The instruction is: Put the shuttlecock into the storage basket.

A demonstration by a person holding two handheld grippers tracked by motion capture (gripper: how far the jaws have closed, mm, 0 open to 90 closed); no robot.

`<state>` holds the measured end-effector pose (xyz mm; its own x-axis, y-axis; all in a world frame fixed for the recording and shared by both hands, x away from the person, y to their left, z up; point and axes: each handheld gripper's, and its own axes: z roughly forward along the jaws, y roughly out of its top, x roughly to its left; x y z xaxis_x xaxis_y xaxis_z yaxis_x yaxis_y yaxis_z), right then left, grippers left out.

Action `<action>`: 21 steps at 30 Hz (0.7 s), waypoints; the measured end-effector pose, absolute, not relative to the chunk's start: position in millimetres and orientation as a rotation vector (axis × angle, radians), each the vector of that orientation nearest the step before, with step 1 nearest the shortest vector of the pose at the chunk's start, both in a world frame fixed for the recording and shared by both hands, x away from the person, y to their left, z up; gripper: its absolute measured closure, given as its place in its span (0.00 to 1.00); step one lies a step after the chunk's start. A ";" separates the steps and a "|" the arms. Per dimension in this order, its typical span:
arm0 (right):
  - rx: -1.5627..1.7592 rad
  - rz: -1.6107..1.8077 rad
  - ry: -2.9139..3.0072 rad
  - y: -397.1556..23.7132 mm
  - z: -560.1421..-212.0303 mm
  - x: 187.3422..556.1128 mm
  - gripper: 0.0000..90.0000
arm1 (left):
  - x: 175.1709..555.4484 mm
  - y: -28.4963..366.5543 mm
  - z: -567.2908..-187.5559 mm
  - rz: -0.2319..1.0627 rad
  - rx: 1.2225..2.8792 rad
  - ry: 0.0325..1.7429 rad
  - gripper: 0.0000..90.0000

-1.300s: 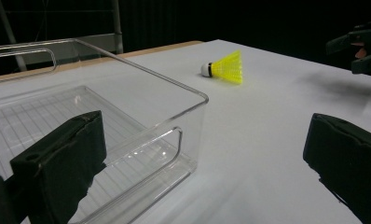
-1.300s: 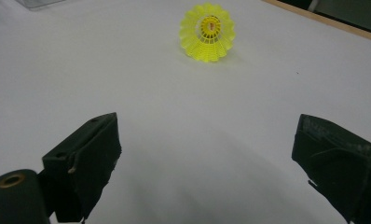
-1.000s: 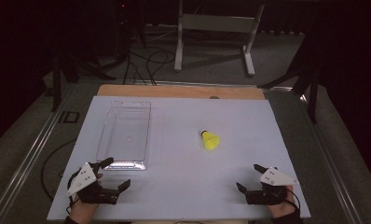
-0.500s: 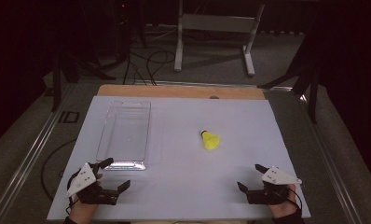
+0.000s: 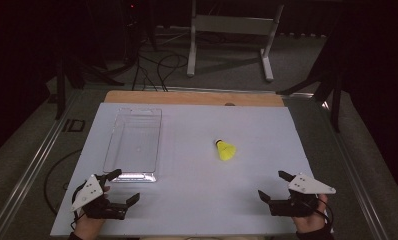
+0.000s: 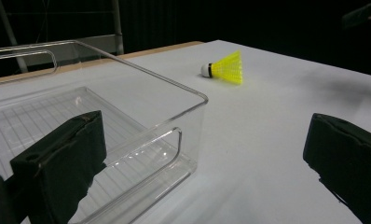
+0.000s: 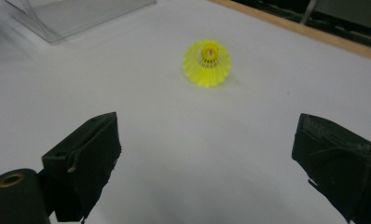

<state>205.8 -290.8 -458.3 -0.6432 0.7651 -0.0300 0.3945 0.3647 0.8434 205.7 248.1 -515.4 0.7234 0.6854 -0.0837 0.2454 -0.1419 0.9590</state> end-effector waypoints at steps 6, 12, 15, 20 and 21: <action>0.994 1.203 2.189 -291.4 -435.5 208.8 0.09 | 205.6 247.9 -515.3 0.448 1.714 0.744 0.00; 0.978 1.209 2.174 -291.4 -420.1 215.0 0.09 | 205.7 247.9 -515.4 0.445 1.715 0.745 0.00; 0.967 1.205 2.176 -290.5 -415.2 218.8 0.09 | 205.7 248.0 -515.5 0.446 1.716 0.745 0.00; 0.960 1.208 2.166 -288.8 -405.3 225.2 0.09 | 205.9 247.9 -515.6 0.444 1.716 0.746 0.00; 0.956 1.209 2.159 -288.5 -403.3 226.6 0.09 | 205.9 247.9 -515.6 0.444 1.718 0.746 0.00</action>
